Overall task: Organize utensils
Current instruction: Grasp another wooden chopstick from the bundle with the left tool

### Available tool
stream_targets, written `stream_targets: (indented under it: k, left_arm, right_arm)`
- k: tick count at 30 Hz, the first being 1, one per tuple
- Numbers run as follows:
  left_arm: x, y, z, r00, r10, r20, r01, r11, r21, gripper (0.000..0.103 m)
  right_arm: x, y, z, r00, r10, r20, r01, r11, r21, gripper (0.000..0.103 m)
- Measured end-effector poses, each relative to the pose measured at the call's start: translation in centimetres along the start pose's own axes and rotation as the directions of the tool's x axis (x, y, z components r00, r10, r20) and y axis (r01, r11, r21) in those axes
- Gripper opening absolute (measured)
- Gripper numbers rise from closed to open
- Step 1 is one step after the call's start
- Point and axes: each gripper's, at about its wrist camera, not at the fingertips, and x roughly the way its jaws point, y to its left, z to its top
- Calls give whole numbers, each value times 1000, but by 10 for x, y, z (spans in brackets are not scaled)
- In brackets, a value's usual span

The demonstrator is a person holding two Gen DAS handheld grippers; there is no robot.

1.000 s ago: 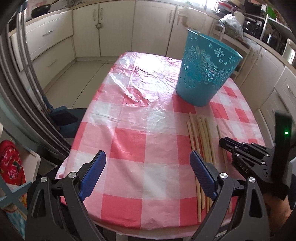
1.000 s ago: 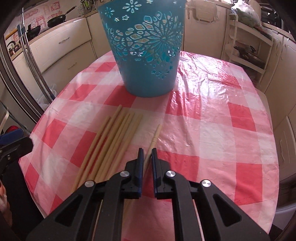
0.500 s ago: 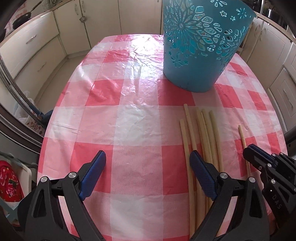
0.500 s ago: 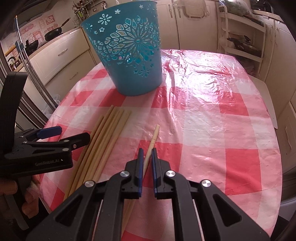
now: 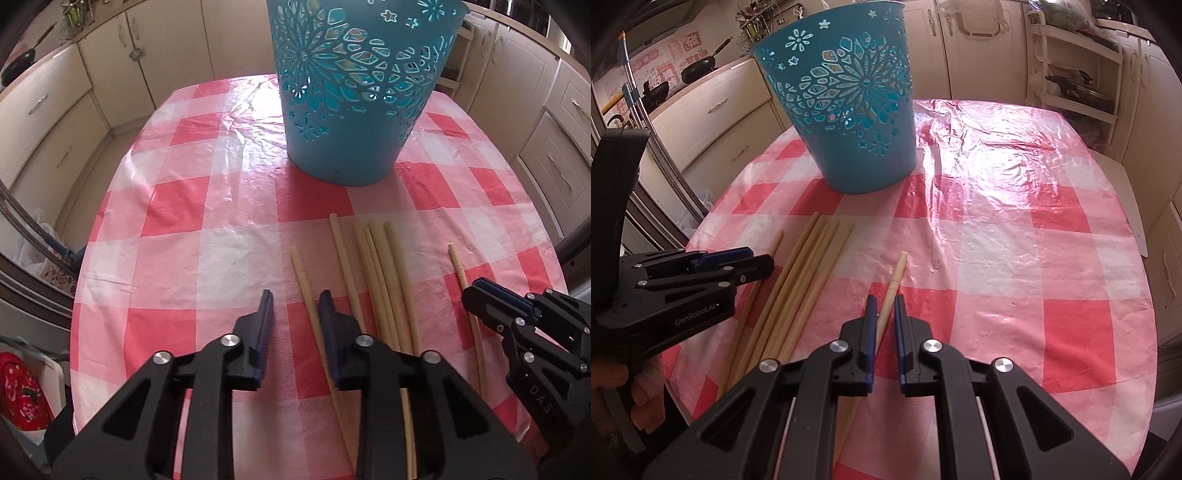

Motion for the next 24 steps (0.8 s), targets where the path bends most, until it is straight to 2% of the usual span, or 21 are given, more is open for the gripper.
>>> stream_targets:
  k: [2, 4, 9, 13, 16, 22, 24]
  left_arm:
    - [-1, 3, 0, 1000, -15, -6, 15, 1000, -10, 11]
    - [-2, 6, -3, 1000, -27, -10, 27, 999, -22, 10]
    - [-2, 4, -3, 1000, -1, -16, 1, 1000, 4, 11]
    - [-4, 5, -4, 1000, -14, -18, 15, 1000, 20, 5]
    - [-4, 7, -6, 1000, -10, -14, 10, 1000, 27, 5]
    - [-2, 5, -5, 1000, 16, -1, -16, 998, 56, 5]
    - [-3, 6, -6, 1000, -3, -5, 3, 998, 62, 5]
  right_arm:
    - [0, 0, 0, 1000, 1, -1, -1, 1000, 3, 10]
    - [0, 0, 1, 1000, 2, -2, -2, 1000, 6, 10]
    - [3, 3, 5, 1000, 1, -16, -1, 1000, -6, 10]
    - [1, 3, 10, 1000, 6, -28, -6, 1000, -2, 9]
    - [5, 1, 13, 998, -4, -63, 5, 1000, 11, 9]
    - [8, 10, 12, 996, -36, -76, 32, 998, -47, 10]
    - [8, 13, 10, 996, -42, -75, 37, 996, -75, 9]
